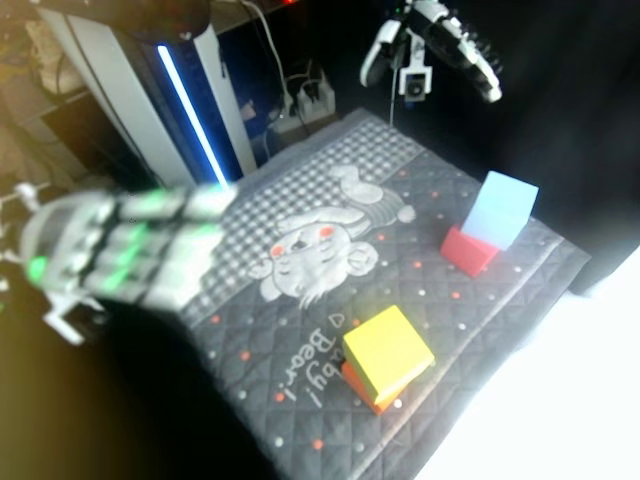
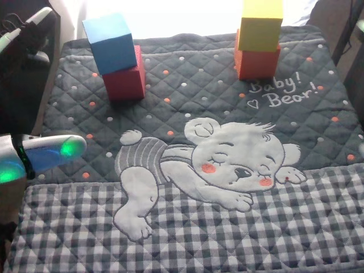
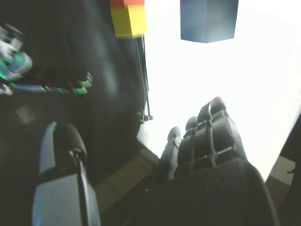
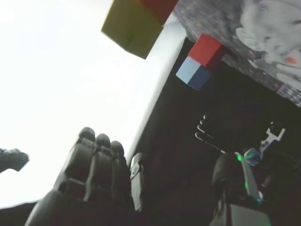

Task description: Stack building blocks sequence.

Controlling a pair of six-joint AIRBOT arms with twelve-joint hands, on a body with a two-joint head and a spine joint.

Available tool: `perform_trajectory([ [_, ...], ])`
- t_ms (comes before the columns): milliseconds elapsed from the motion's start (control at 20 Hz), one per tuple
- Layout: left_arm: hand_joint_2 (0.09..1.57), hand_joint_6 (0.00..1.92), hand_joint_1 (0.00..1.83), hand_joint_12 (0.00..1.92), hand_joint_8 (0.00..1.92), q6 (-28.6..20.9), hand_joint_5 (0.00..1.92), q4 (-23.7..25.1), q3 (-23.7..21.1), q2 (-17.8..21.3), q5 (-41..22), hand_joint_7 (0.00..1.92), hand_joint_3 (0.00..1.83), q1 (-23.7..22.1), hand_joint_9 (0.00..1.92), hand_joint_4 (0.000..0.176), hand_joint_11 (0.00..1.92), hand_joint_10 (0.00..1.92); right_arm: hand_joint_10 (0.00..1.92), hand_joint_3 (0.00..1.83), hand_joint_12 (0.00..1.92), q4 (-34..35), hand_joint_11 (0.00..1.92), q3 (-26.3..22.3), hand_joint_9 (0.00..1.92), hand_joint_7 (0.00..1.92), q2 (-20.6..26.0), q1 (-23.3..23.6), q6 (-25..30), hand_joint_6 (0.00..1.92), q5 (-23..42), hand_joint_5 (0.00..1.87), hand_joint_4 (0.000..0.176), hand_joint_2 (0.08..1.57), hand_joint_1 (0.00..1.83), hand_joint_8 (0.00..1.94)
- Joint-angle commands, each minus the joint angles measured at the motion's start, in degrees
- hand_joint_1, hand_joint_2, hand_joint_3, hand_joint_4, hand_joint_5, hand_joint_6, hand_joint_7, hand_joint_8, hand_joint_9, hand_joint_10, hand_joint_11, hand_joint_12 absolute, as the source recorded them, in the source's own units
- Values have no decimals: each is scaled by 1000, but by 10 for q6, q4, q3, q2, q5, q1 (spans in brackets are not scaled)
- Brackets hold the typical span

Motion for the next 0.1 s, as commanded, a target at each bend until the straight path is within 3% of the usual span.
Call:
perform_trajectory([
  [0, 1242, 0, 374, 439, 0, -6, 0, -1, 0, 1, -109, 0, 42, -1, 48, 73, 0, 8, 17, 12, 9, -6, 21, -2, 54, 0, 12, 15, 5, 0, 110, 0, 144, 1054, 899, 0],
  [50, 1242, 0, 374, 439, 0, -11, 0, 1, 0, 4, -124, 0, 42, -4, 48, 73, 0, 8, 17, 12, 9, -29, 21, -4, 54, 0, 17, 33, -6, 0, 110, 0, 144, 1054, 899, 0],
])
